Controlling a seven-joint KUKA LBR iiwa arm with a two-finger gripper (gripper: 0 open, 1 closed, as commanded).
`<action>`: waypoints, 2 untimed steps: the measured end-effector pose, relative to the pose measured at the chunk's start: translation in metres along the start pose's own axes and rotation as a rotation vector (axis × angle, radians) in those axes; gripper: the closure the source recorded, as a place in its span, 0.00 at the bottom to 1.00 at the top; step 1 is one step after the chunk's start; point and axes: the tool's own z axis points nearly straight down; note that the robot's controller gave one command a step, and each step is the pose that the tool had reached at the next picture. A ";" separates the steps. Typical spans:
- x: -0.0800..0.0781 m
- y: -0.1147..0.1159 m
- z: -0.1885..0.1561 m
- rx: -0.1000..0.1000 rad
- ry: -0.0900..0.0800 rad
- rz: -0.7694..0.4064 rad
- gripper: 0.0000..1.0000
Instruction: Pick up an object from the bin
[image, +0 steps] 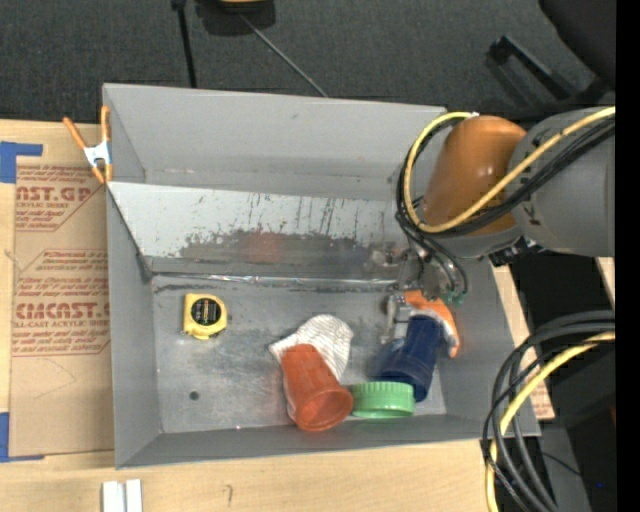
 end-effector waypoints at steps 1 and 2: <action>-0.002 0.000 -0.005 0.001 -0.007 -0.001 0.00; 0.012 0.042 -0.021 0.002 -0.005 -0.057 0.00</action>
Offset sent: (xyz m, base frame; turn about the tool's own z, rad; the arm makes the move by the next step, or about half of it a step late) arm -0.0239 0.0881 0.0384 -0.1221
